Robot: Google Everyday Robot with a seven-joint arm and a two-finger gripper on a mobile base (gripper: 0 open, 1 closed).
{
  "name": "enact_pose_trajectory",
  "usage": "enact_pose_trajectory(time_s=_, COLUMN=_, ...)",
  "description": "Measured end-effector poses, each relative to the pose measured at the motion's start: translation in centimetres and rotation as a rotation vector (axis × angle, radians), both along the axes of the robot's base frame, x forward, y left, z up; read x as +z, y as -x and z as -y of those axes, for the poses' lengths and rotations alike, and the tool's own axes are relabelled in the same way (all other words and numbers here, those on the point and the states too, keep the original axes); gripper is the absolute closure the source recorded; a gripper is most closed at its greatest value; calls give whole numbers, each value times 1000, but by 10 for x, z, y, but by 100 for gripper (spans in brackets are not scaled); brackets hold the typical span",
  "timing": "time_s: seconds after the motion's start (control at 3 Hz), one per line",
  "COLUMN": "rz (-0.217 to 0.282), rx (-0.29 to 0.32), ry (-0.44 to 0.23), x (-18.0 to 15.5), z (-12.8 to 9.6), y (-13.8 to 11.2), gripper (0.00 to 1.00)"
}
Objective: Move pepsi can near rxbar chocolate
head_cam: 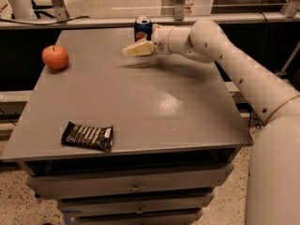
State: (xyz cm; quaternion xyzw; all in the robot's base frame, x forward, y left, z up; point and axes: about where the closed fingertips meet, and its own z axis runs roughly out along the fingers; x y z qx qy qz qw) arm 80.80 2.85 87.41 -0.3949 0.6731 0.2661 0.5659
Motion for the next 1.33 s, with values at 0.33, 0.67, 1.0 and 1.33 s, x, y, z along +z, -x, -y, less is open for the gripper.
enact_pose_trajectory(time_s=0.33, rz=23, rx=-4, ry=-14, x=-4, z=-10, y=-15, gripper=16)
enact_pose_trajectory(time_s=0.67, rz=37, rx=-19, ry=-20, x=-5, z=-10, y=-21, gripper=39)
enact_pose_trajectory(time_s=1.0, rz=42, rx=-37, ry=-29, x=-4, z=-5, y=-18, gripper=64)
enact_pose_trajectory(time_s=1.33, rz=36, rx=-29, ry=-49, x=5, z=1, y=3, gripper=87)
